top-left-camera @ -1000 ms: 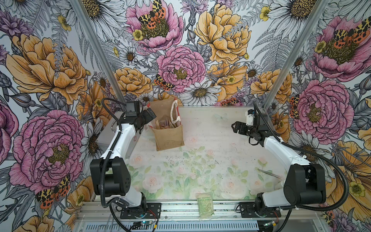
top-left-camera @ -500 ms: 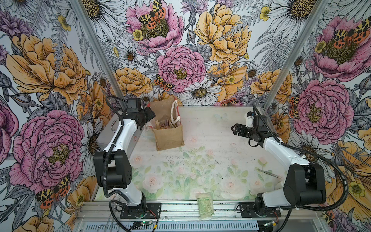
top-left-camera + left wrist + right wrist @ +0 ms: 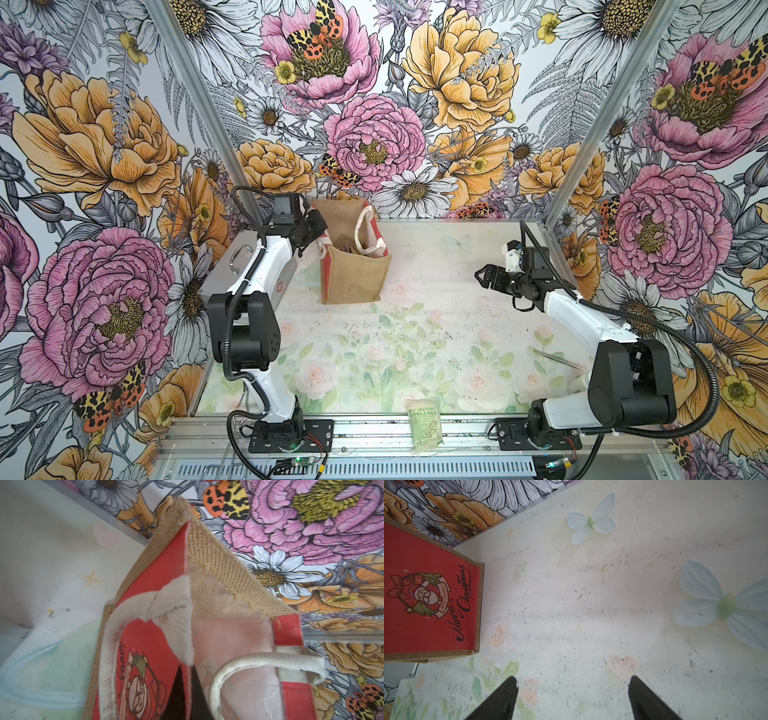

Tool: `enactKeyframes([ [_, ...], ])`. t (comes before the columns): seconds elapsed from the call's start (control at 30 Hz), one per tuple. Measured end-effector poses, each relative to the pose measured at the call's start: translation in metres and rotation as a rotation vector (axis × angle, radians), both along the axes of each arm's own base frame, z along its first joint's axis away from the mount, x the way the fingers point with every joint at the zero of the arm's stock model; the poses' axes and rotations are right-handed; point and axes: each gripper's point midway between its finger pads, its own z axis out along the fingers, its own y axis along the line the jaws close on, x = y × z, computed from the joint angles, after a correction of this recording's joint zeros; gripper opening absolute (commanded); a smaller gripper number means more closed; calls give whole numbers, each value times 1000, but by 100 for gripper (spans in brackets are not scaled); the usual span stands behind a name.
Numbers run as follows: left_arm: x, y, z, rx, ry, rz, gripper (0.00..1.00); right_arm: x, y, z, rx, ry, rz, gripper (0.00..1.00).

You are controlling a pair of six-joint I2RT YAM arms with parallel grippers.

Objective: Take out the folding fans from the tote bags
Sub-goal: Pick up the canvas bag from the center of the board.

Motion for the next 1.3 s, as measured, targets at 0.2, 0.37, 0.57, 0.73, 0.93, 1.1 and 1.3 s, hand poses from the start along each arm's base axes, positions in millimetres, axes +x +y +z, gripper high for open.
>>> enactKeyframes([
  [0.2,33,-61,37,-28,-206,-161,0,-5,5,10,37,-25,9,85],
  [0.37,64,-97,76,6,-382,-283,0,-12,10,20,72,-56,27,84],
  [0.57,78,-123,105,99,-541,-383,0,-24,19,37,121,-130,61,83],
  [0.73,66,-157,99,277,-641,-514,0,-30,25,55,147,-210,89,80],
  [0.93,20,-226,74,358,-677,-699,0,-40,35,59,174,-300,127,74],
  [1.1,2,-241,56,295,-672,-733,0,-51,48,72,182,-412,178,69],
  [1.3,-10,-247,56,204,-660,-725,0,-61,86,92,136,-569,290,57],
])
